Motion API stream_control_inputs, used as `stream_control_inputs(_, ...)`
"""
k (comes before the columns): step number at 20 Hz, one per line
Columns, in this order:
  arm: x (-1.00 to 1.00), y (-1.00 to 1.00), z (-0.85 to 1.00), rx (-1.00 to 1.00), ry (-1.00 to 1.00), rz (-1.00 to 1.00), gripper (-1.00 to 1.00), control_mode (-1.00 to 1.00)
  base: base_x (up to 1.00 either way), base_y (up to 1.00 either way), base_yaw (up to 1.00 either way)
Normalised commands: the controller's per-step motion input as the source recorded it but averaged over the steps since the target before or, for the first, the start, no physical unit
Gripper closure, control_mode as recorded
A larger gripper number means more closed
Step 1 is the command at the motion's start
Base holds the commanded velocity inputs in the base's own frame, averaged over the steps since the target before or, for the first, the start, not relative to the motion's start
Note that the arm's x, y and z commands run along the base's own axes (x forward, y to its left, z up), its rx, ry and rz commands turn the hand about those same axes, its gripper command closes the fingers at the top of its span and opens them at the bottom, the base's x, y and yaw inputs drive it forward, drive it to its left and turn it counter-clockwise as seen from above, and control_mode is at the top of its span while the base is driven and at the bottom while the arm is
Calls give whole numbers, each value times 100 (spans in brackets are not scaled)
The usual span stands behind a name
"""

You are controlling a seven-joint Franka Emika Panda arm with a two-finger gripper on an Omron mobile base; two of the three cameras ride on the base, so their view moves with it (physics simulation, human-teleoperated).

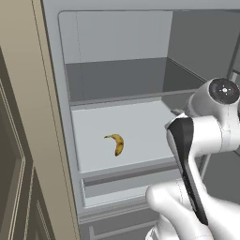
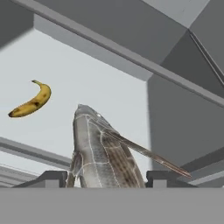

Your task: Open the fridge, remove the banana, lemon, and fish, and place them on any counter.

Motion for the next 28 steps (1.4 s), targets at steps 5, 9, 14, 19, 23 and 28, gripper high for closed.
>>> stream_control_inputs(5,0,3,-1,-1,1,1,100,100,-5,11,2)
stream_control_inputs(9,0,0,0,0,0,0,100,100,-36,10,3)
stream_control_inputs(14,0,0,0,0,0,0,100,100,-85,3,4)
stream_control_inputs(19,0,0,0,0,0,0,100,100,-100,0,2)
stream_control_inputs(23,0,0,0,0,0,0,100,100,-100,0,4)
stream_control_inputs(28,0,0,0,0,0,0,100,100,-100,0,10)
